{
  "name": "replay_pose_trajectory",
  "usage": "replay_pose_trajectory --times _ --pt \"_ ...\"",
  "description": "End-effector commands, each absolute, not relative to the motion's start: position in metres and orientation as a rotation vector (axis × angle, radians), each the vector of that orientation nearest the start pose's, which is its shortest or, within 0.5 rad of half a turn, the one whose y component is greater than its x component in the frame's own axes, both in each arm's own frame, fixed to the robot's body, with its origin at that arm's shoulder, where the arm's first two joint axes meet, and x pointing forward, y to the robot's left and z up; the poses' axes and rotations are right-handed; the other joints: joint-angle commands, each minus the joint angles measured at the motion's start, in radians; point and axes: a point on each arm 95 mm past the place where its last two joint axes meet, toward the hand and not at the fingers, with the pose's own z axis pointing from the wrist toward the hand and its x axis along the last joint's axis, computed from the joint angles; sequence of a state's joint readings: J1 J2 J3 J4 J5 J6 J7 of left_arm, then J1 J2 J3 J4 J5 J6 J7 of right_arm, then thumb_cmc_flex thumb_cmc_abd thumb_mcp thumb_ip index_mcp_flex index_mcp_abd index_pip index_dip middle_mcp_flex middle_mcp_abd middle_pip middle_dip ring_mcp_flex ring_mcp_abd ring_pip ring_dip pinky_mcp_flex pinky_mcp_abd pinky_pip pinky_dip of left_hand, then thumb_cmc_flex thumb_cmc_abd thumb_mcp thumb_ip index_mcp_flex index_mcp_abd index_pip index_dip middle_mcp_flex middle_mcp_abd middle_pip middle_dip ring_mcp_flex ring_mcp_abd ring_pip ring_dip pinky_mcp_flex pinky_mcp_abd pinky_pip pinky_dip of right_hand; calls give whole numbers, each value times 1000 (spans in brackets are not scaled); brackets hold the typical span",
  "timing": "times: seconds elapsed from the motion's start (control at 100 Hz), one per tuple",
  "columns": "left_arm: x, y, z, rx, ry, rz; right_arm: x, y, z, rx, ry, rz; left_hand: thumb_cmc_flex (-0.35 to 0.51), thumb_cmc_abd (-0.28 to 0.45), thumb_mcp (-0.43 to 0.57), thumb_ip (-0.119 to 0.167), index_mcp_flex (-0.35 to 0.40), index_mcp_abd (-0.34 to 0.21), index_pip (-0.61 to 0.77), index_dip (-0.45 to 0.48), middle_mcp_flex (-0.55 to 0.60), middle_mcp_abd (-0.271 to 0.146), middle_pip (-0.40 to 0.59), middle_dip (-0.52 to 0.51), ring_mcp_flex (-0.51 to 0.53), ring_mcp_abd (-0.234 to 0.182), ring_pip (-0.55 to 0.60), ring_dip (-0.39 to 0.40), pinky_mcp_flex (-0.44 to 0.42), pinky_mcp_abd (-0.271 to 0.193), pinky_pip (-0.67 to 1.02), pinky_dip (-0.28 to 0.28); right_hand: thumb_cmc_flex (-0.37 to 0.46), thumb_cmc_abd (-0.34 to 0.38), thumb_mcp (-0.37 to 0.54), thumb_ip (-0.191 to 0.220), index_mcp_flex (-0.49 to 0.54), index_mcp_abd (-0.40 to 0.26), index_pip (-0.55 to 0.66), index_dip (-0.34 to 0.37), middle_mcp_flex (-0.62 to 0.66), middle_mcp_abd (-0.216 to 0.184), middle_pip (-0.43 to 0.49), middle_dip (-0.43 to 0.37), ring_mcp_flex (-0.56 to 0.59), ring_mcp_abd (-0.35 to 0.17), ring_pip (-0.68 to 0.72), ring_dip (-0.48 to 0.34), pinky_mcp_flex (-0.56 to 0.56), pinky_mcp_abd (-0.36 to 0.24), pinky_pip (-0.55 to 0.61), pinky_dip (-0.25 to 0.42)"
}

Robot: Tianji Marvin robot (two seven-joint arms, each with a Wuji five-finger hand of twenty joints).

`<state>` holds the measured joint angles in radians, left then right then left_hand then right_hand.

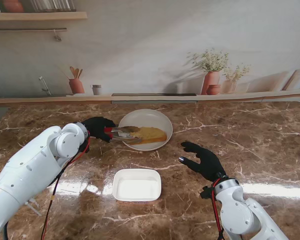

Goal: Pack bread into a bento box with kitchen tongs

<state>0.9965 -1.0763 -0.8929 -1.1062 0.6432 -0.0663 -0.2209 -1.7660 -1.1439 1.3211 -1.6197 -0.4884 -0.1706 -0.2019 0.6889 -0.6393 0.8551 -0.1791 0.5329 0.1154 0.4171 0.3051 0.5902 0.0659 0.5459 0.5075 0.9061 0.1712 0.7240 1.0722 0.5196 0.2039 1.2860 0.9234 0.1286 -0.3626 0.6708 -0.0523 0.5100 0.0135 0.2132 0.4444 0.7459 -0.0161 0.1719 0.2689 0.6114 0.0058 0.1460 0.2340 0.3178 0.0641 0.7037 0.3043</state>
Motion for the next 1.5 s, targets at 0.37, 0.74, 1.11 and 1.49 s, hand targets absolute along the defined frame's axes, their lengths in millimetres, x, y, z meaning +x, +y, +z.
replay_pose_trajectory --times 0.37,0.74,1.11,1.49 --pt "528 12 -314 -1441 1695 -1341 347 -22 -359 -2207 -1308 -2444 76 32 131 85 -142 68 -115 -77 -110 17 28 -3 7 -36 81 18 8 -18 15 58 29 16 13 21 4 -27 6 -12 18 -14 18 20 21 8 7 24 -11 10 16 38" --pt "528 7 -309 -1427 1777 -1322 346 -22 -361 -2218 -1301 -2438 74 27 134 85 -127 51 -135 -91 -111 5 22 -10 4 -38 86 21 3 -21 16 68 29 16 15 21 7 -28 8 -12 21 -15 20 25 19 7 7 27 -12 13 14 46" --pt "527 3 -310 -1428 1779 -1309 346 -22 -363 -2222 -1299 -2428 62 57 117 81 -108 38 -110 -79 -98 7 28 -9 11 -41 100 24 10 -26 31 86 29 16 16 21 8 -29 9 -12 24 -15 23 30 21 12 9 31 -13 15 13 53" --pt "527 0 -320 -1426 1759 -1318 346 -22 -364 -2229 -1298 -2418 95 98 73 60 123 -113 164 55 74 -3 22 -25 64 -9 107 15 52 -9 64 96 28 16 17 20 7 -30 8 -13 24 -17 24 34 22 9 10 33 -12 16 13 59"
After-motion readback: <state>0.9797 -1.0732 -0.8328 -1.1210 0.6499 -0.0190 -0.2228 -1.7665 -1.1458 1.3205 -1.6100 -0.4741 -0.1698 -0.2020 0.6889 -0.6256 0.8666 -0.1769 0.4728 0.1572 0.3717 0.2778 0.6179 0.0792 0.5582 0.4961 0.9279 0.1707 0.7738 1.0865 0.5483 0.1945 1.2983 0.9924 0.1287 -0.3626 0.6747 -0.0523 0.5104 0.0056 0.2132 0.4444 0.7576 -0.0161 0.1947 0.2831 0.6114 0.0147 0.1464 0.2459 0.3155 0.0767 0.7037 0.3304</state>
